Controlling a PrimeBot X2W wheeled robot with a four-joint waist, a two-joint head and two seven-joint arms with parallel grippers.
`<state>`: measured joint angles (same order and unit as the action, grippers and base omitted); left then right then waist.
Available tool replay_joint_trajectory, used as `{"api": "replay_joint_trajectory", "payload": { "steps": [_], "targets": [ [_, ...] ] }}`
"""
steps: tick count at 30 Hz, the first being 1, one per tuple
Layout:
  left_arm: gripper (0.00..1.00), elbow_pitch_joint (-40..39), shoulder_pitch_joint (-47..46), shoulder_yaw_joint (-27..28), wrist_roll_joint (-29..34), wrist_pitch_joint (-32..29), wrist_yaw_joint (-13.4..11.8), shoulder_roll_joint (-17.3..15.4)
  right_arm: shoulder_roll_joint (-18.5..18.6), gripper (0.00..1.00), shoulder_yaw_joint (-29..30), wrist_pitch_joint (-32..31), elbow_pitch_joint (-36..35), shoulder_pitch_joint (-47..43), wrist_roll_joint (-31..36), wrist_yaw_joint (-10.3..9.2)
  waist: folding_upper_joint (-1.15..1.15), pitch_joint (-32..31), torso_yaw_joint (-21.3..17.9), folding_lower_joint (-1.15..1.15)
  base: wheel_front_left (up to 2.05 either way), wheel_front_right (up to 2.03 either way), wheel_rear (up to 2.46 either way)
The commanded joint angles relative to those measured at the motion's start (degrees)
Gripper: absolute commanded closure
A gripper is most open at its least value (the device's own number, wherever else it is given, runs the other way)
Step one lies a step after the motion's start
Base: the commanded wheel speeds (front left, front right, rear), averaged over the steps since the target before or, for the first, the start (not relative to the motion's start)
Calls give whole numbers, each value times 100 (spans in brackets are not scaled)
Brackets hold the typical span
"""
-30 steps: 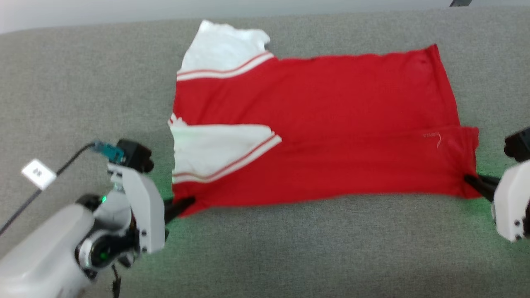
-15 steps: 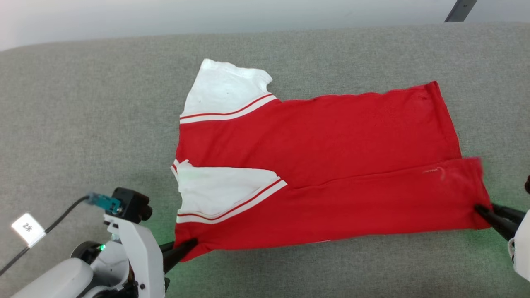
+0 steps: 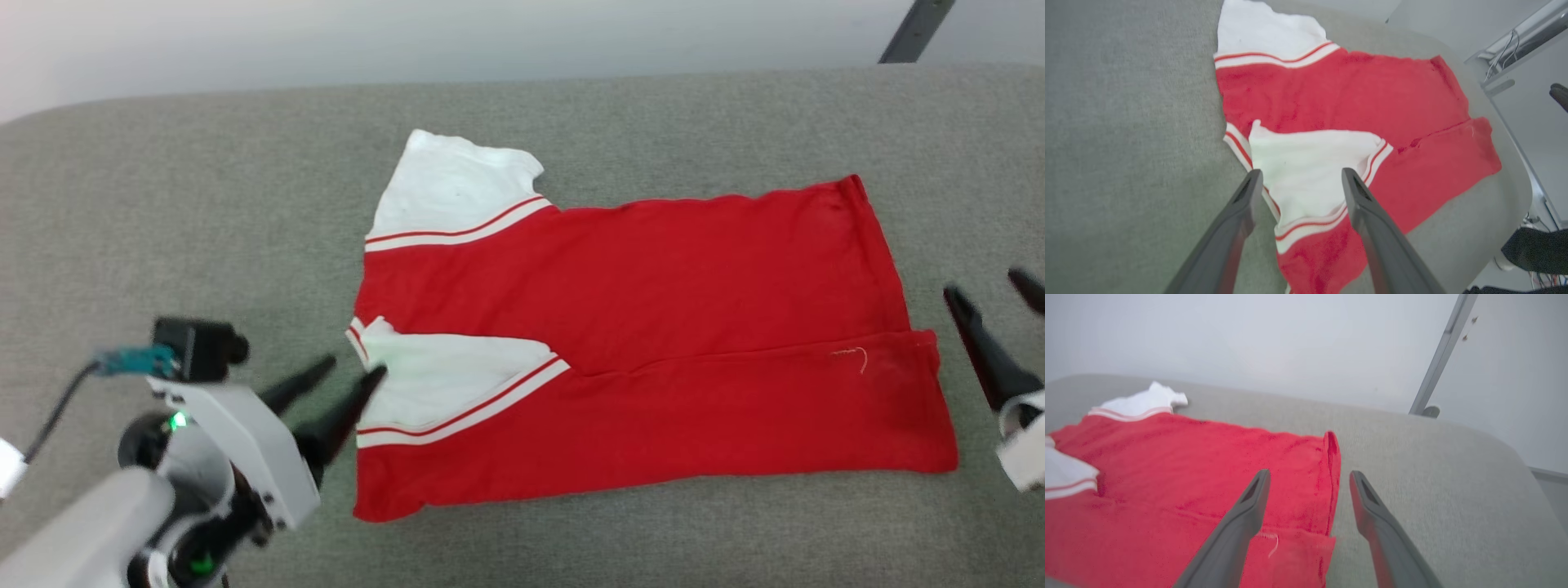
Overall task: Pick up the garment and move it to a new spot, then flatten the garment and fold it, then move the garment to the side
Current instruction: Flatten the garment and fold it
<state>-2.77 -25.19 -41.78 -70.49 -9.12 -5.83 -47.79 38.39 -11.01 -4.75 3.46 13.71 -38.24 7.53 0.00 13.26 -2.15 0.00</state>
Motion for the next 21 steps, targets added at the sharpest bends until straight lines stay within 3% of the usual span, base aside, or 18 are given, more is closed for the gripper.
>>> {"api": "replay_joint_trajectory", "payload": {
  "steps": [1, 5, 11, 16, 21],
  "targets": [
    [0, 236, -196, 148, 112, 268, 51, 123, -363, 0, 236, 326, -41, 151, 258, -9, 0, 96, -113, 0, 0, 0, 0],
    [0, 872, -662, 341, 331, 784, 179, 470, -993, 0, 346, 740, -61, 317, 569, -9, 0, 305, -317, 0, 0, 0, 0],
    [0, 2019, -1803, 537, 734, 1150, 287, 825, -1468, 0, 487, 1106, -111, 581, 714, -9, 0, 806, -792, 0, 0, 0, 0],
    [0, 2851, -2728, 430, 967, 804, 408, 940, -1616, 0, 471, 1252, -151, 716, 679, -9, 0, 1149, -1130, 0, 0, 0, 0],
    [0, 4026, -3809, 134, 1046, -326, 653, 1084, -1730, 0, 335, 1370, -49, 775, 565, -9, 0, 1365, -1436, 0, 0, 0, 0]
  ]
}}
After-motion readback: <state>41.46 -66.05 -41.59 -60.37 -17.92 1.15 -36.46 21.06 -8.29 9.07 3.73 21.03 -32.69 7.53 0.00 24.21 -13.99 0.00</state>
